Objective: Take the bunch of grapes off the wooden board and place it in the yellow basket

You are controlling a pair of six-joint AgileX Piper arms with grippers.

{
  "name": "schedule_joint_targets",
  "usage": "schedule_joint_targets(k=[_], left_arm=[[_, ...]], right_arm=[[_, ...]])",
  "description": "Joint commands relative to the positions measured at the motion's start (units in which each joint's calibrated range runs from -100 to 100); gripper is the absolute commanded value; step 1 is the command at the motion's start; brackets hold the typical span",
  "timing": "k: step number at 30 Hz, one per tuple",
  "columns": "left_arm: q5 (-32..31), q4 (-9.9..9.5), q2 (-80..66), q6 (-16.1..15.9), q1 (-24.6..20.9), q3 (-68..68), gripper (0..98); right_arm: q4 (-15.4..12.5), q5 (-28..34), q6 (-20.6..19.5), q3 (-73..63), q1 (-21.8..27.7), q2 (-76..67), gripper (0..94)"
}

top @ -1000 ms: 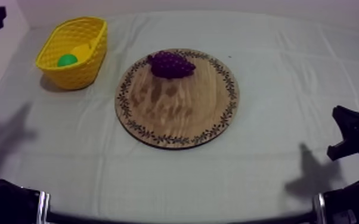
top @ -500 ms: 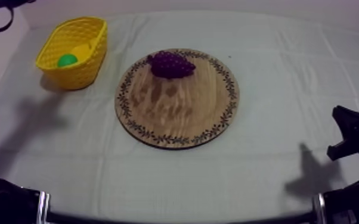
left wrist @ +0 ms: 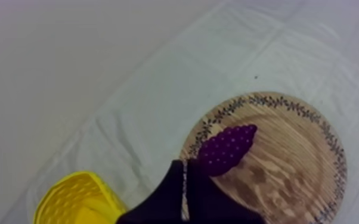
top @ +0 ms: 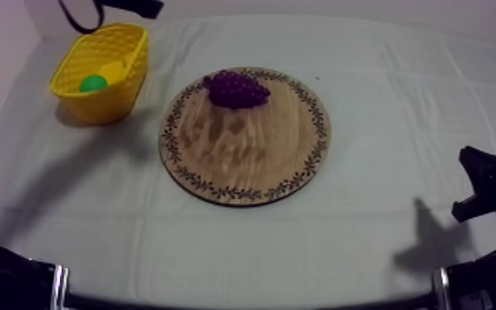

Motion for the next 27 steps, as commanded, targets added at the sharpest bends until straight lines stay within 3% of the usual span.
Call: schedule_joint_targets(k=[1,11,14,21,27], left_arm=[[0.1,-0.08,3.9,-0.3,0.4,-0.7,0.0],[2.2,0.03,13.8,-2.0,2.3,-3.6,0.0],[3.4,0.1,16.1,-1.4,2.5,-5.7,4.6],[7.1,-0.02,19.7,0.1,2.5,-9.7,41.4],[16.1,0.13,22.0,-3.6,2.1,-11.4,84.4]], right_arm=[[0.0,0.0,0.0,0.0,0.0,0.0,0.4],[0.0,0.0,0.0,0.0,0.0,0.0,0.4],[0.0,0.0,0.0,0.0,0.0,0.0,0.4],[0.0,0.0,0.0,0.0,0.0,0.0,0.4],[0.0,0.0,0.0,0.0,0.0,0.0,0.4]])
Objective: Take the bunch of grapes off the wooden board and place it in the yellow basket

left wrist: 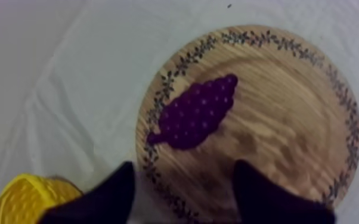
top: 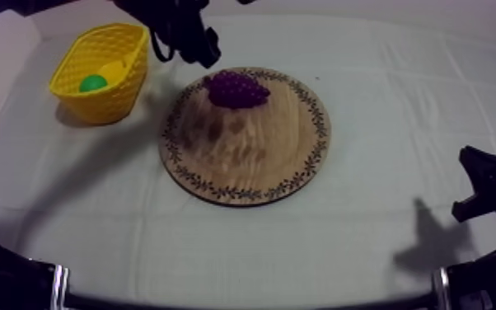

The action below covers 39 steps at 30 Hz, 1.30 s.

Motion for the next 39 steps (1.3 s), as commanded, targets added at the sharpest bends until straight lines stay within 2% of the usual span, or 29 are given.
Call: schedule_joint_targets(k=[1,4,10,22,33,39], left_arm=[[4.1,0.06,0.4,-1.9,-0.1,-0.2,87.9],[5.8,0.21,1.0,-3.2,-0.3,-0.4,93.2],[5.4,0.82,2.6,-5.6,-0.6,-0.2,95.7],[-2.0,2.75,10.8,-10.2,-0.7,-1.9,95.0],[-4.7,2.59,19.6,-10.9,0.1,-8.3,94.1],[-6.0,1.17,23.8,-9.9,0.5,-12.3,93.2]], right_arm=[[0.0,0.0,0.0,0.0,0.0,0.0,0.4],[0.0,0.0,0.1,0.0,0.0,0.0,0.4],[0.0,0.0,0.1,0.0,0.0,0.0,0.4],[0.0,0.0,0.1,0.0,0.0,0.0,0.4],[0.0,0.0,0.0,0.0,0.0,0.0,0.4],[0.0,0.0,0.0,0.0,0.0,0.0,0.4]])
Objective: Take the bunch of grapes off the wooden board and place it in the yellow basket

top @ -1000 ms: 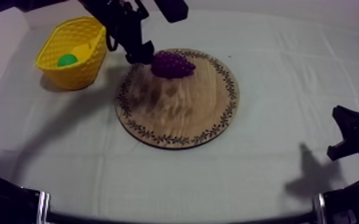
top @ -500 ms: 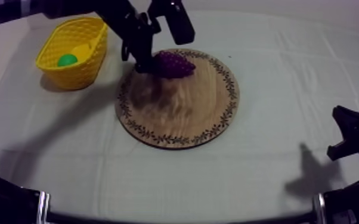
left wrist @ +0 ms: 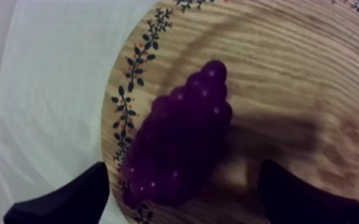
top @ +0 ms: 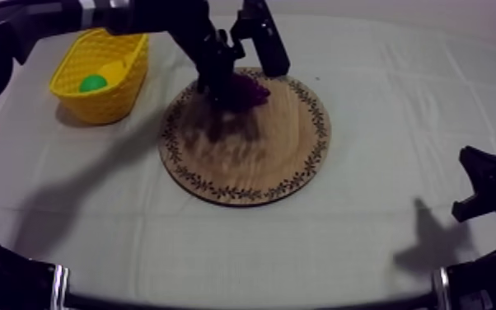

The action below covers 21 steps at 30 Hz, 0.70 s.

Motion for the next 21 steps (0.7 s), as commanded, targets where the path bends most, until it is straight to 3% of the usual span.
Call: schedule_joint_targets(k=[1,14,21], left_arm=[[-0.1,-0.39,1.3,0.4,0.1,-1.4,93.2],[0.3,-4.19,7.3,2.1,0.4,-6.9,93.1],[1.4,-5.06,9.3,2.4,0.4,-8.9,88.6]], right_arm=[[0.0,0.0,0.0,0.0,0.0,0.0,0.4],[0.0,0.0,0.1,0.0,0.0,0.0,0.4],[0.0,0.0,0.1,0.0,0.0,0.0,0.4]])
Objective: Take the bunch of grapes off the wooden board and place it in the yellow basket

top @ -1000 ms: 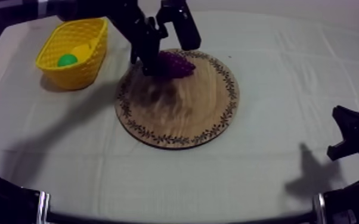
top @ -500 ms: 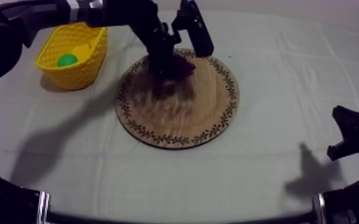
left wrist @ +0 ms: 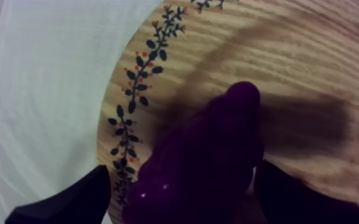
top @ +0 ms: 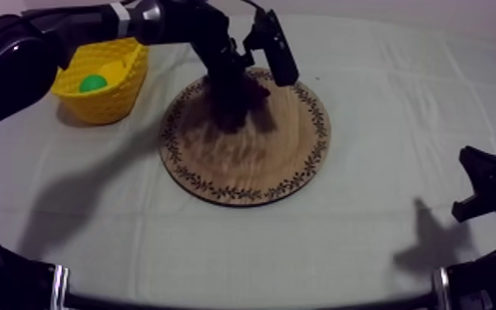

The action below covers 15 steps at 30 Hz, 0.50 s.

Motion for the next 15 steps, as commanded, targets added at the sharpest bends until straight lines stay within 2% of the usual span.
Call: schedule_joint_targets(k=[1,5,15], left_arm=[[0.6,-0.04,0.3,-0.1,0.0,-0.3,88.0],[1.8,-0.11,0.9,-0.3,0.0,-0.6,83.8],[1.7,0.86,0.8,-1.3,-0.5,-1.0,56.7]], right_arm=[[0.0,0.0,0.0,0.0,0.0,0.0,0.4],[0.0,0.0,0.0,0.0,0.0,0.0,0.4],[0.0,0.0,0.0,0.0,0.0,0.0,0.4]])
